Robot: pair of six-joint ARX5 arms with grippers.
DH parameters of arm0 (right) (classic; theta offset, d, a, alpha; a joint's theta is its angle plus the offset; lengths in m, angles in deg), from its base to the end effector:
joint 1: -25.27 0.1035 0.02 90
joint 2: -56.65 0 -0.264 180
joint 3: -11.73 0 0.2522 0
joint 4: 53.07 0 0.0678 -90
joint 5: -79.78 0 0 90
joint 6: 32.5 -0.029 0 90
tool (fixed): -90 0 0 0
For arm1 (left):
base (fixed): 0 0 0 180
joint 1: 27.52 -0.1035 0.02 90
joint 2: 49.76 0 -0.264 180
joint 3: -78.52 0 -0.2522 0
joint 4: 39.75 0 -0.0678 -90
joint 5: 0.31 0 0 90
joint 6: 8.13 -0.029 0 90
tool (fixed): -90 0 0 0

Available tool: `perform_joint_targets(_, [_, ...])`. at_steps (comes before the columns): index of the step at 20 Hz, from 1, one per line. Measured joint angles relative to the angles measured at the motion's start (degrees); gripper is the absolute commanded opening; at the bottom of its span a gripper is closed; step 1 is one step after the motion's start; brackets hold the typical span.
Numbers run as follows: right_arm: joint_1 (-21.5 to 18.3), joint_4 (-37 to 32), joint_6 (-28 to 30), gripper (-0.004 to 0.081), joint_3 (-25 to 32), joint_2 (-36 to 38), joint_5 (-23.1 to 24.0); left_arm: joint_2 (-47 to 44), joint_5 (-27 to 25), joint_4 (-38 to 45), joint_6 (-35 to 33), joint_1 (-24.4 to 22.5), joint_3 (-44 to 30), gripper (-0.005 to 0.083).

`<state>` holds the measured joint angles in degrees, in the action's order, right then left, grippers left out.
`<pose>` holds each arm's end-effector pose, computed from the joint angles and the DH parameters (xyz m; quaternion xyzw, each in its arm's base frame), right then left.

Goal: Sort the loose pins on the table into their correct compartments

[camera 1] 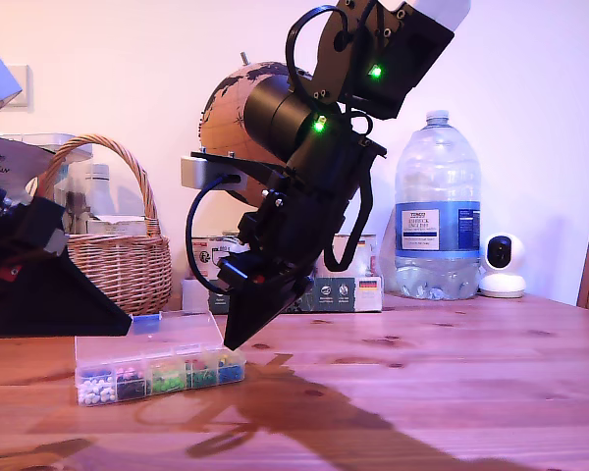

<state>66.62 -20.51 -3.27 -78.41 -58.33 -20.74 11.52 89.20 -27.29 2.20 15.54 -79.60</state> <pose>0.3060 0.2763 0.1557 -0.3226 0.3512 0.4880 0.7311 0.1275 -0.1188 0.1311 0.0045 0.2472 -0.3321 0.9103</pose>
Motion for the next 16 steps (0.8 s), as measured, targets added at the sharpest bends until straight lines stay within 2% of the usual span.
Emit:
perform_joint_targets(3, [0.0, 0.0, -1.1, -0.0013, 0.0, 0.0, 0.0, 0.0, 0.0, 0.0, 0.0, 0.0, 0.0, -0.0023])
perform_joint_targets(9, [-0.5, 0.2, -12.7, -0.0013, 0.0, 0.9, 0.5, 0.0, 0.2, 3.3, 0.0, 0.0, 0.0, -0.0023])
perform_joint_targets(16, [-2.8, -7.6, -23.7, -0.0013, 0.7, 9.4, 5.6, 0.0, 0.2, 11.0, 0.0, -0.8, 0.0, -0.0023])
